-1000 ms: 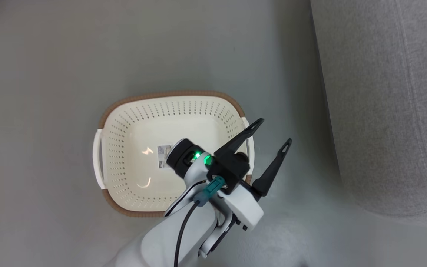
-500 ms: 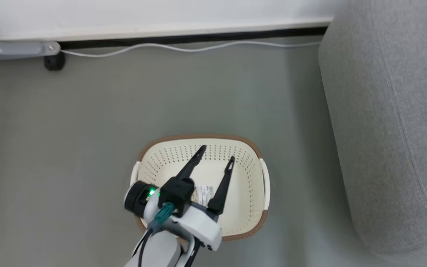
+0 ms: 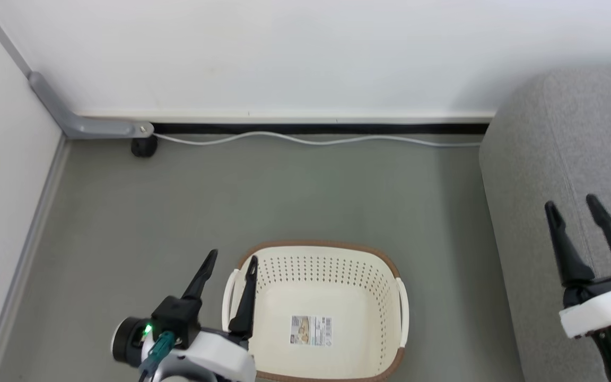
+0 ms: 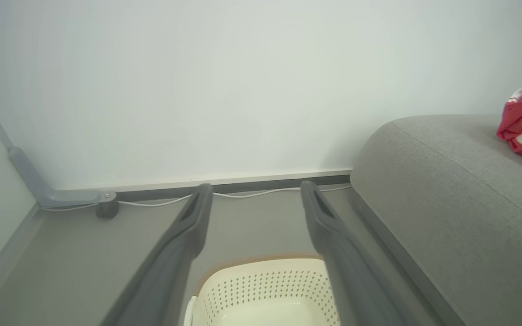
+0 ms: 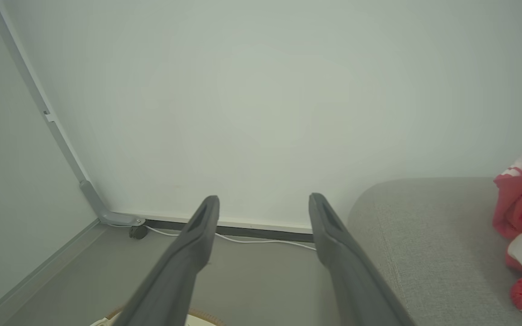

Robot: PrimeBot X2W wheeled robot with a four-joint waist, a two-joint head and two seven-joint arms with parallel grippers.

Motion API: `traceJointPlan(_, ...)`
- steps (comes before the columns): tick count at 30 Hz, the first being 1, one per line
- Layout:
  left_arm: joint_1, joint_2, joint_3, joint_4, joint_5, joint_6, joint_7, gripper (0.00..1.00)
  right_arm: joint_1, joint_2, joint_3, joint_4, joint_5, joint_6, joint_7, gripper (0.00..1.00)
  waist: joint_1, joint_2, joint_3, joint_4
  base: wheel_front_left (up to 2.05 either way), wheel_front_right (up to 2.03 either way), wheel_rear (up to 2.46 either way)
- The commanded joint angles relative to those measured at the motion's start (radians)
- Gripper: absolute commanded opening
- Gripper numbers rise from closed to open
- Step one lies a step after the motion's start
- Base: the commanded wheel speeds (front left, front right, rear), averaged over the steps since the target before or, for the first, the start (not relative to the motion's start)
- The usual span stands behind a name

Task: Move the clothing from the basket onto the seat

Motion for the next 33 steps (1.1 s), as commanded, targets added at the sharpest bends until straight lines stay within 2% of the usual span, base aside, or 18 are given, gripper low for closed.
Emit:
traceJointPlan(1, 0.011, 0.003, 0.055, -0.026, 0.013, -0.011, -0.005, 1.0, 0.021, -0.008, 0.006, -0.016, -0.01, 0.001, -0.006, 1.0, 0.0, 0.0, -0.043, 0.023, 0.0, 0.0, 0.0)
traceJointPlan(8, 0.086, 0.003, 0.178, -0.042, 0.028, -0.022, -0.005, 1.0, 0.092, 0.073, -0.022, -0.006, -0.054, 0.001, -0.006, 1.0, 0.0, 0.0, -0.108, 0.041, 0.0, 0.0, 0.0)
traceJointPlan(15, 0.155, 0.003, 0.249, -0.065, 0.041, -0.024, -0.005, 1.0, 0.159, 0.141, -0.028, 0.004, -0.1, 0.001, -0.006, 1.0, 0.0, 0.0, -0.141, 0.035, 0.0, 0.0, 0.0)
traceJointPlan(22, 0.216, 0.003, 0.28, -0.093, 0.045, -0.001, -0.005, 1.0, 0.201, 0.176, -0.061, 0.011, -0.149, 0.001, -0.006, 1.0, 0.0, 0.0, -0.156, 0.025, 0.0, 0.0, 0.0)
traceJointPlan(33, 0.251, 0.003, 0.274, -0.13, 0.053, 0.026, -0.005, 1.0, 0.225, 0.189, -0.08, 0.02, -0.173, 0.001, -0.006, 1.0, 0.0, 0.0, -0.148, 0.016, 0.0, 0.0, 0.0)
